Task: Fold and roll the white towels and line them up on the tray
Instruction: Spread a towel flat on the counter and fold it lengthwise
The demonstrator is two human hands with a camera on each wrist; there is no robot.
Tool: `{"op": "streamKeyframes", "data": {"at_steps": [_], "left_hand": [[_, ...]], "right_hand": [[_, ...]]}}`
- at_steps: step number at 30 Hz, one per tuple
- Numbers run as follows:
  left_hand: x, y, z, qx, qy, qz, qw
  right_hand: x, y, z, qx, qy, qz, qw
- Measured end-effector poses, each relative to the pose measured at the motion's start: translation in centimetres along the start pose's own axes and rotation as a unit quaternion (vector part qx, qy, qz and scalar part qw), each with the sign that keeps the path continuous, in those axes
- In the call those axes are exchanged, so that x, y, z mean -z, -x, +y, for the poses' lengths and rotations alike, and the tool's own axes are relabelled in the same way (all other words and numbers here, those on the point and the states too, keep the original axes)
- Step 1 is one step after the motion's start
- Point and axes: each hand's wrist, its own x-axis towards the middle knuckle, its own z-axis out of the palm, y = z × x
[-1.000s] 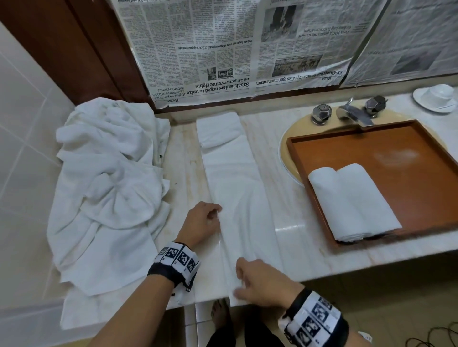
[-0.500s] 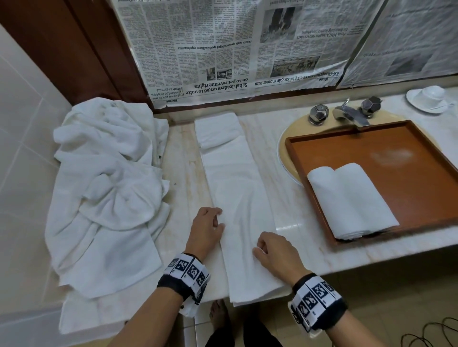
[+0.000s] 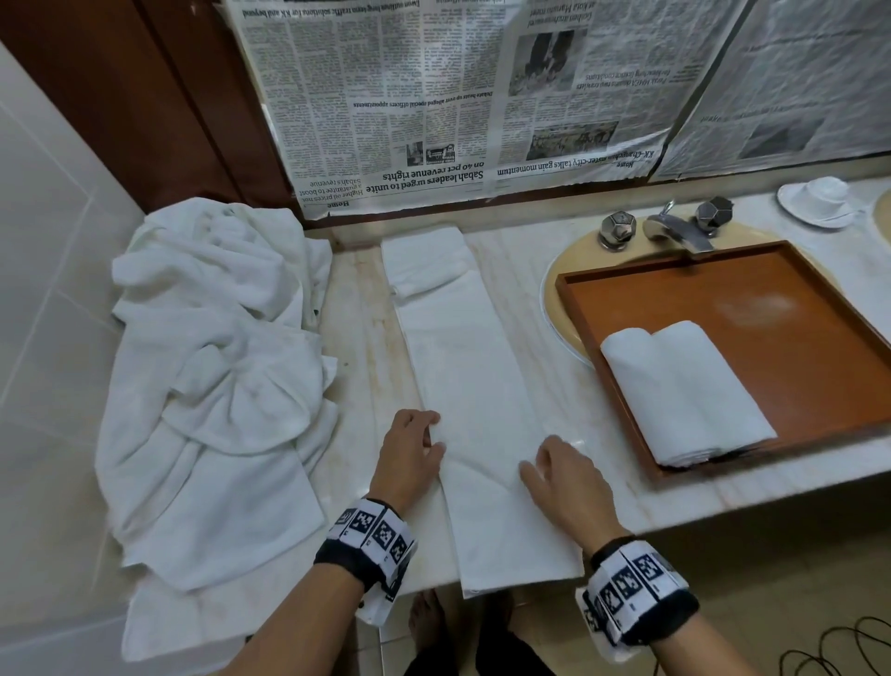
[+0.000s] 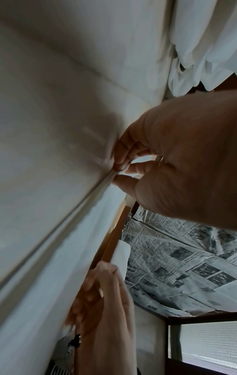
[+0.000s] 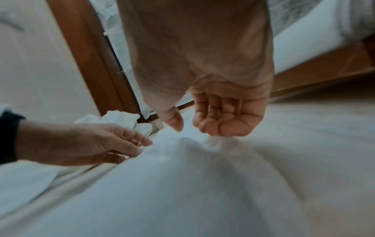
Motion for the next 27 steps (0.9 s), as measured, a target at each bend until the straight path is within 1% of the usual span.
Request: {"op": "streamKeyframes", "data": {"at_steps": [1,3,5,6,8,10,12,13,14,15,17,18,20,21,22,23,24,26,27], "left_hand": [[0.0,0.1,-0.1,0.000,0.001,-0.003,1.000],[0.0,0.2,-0.2,0.004,0.001,-0.007,1.000],[0.0,0.2,-0.3,0.009,0.004,-0.007,1.000],[-0.1,0.3,-0.2,0.011,0.005,-0.004,1.000],[-0.1,0.3,0.0,0.008,0.000,0.002,1.000],[-0.4,0.4,0.0,0.006,-0.003,0.005,1.000],[-0.4,0.4,0.2,0.013,-0.002,0.011,1.000],[-0.4,0.5,0.2,0.015,0.002,0.017,1.000],[-0.3,0.6,0.3,0.016,0.004,0.022,1.000],[-0.2,0.6,0.3,0.015,0.004,0.024,1.000],[-0.1,0.7,0.4,0.014,0.002,0.020,1.000],[-0.1,0.7,0.4,0.014,0.002,0.018,1.000],[-0.1,0.8,0.6,0.015,-0.001,0.018,1.000],[-0.1,0.9,0.6,0.014,-0.002,0.018,1.000],[-0.1,0.9,0.7,0.011,-0.003,0.018,1.000],[-0.1,1.0,0.7,0.011,-0.003,0.017,1.000],[-0.1,1.1,0.9,0.010,-0.004,0.014,1.000],[0.0,1.2,1.1,0.007,-0.008,0.006,1.000],[0.1,1.3,1.2,0.008,-0.011,0.000,1.000]], "right_hand": [[-0.1,-0.7,-0.1,0.008,0.020,0.004,1.000],[-0.2,-2.0,-0.1,0.004,0.063,-0.014,0.998],[-0.1,-3.0,0.1,0.019,0.121,0.006,0.992],[0.1,-3.2,0.0,0.029,0.131,0.023,0.991],[0.4,-3.0,-0.4,0.042,0.080,0.013,0.996],[0.2,-1.7,-0.8,0.044,0.014,-0.025,0.999],[-0.5,0.1,-0.9,0.058,-0.037,-0.014,0.998],[-0.7,0.9,-1.1,0.079,-0.058,-0.003,0.995],[-1.1,1.7,-1.3,0.111,-0.070,-0.012,0.991],[-1.5,2.4,-1.8,0.148,-0.070,-0.043,0.986],[-2.9,3.9,-2.7,0.214,-0.022,-0.113,0.970],[-3.7,4.5,-3.1,0.239,0.017,-0.130,0.962],[-5.0,5.5,-3.3,0.261,0.103,-0.133,0.950],[-5.2,5.8,-3.5,0.249,0.136,-0.154,0.946],[-6.0,5.7,-3.3,0.250,0.157,-0.134,0.946],[-6.4,5.5,-3.3,0.244,0.160,-0.119,0.949],[-6.8,5.6,-3.2,0.252,0.154,-0.102,0.950],[-6.3,5.7,-3.5,0.258,0.124,-0.112,0.952],[-6.0,5.6,-3.7,0.245,0.117,-0.116,0.956]]}}
